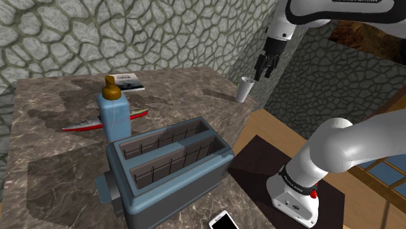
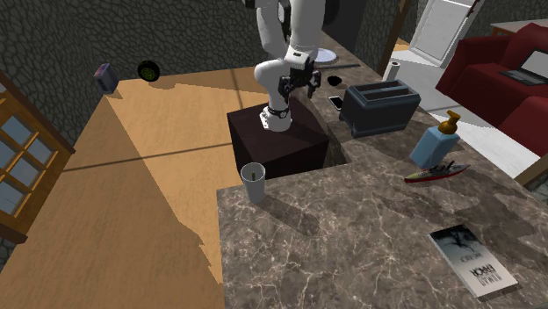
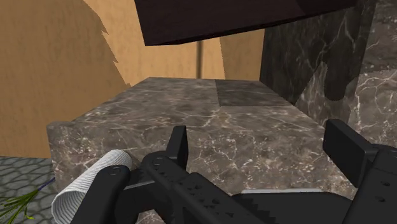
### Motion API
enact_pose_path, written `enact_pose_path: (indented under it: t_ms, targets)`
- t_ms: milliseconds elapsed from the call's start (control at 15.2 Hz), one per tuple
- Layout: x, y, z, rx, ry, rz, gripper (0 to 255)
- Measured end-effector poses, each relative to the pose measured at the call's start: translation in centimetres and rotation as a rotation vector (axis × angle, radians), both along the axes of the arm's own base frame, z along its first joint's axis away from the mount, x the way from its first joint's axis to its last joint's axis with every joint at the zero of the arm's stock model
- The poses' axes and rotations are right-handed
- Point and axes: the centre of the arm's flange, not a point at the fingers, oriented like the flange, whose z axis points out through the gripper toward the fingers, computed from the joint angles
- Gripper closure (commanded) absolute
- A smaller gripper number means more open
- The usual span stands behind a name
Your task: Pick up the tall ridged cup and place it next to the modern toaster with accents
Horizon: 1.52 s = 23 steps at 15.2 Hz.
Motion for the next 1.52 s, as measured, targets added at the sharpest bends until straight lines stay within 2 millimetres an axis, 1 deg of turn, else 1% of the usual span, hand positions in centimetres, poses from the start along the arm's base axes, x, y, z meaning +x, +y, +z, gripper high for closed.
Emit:
enact_pose_path:
  t_ms: [66, 198, 264, 528, 726, 1056, 1254, 1386, 1518]
  targets:
    - [0.9, -0.9, -0.6, -0.006, -0.003, -0.001, 0]
    - [1.9, -2.7, -1.6, -0.017, -0.009, -0.002, 0]
    - [2.9, -3.6, -2.0, -0.023, -0.012, -0.003, 0]
    - [5.8, -7.9, -3.7, -0.046, -0.023, -0.007, 0]
    - [7.6, -10.4, -5.2, -0.063, -0.031, -0.009, 0]
    - [11.2, -15.2, -7.2, -0.091, -0.045, -0.013, 0]
    - [13.5, -17.6, -8.2, -0.108, -0.054, -0.016, 0]
    - [14.0, -18.4, -8.9, -0.112, -0.056, -0.016, 0]
    - [14.0, -18.7, -10.1, -0.114, -0.056, -0.016, 0]
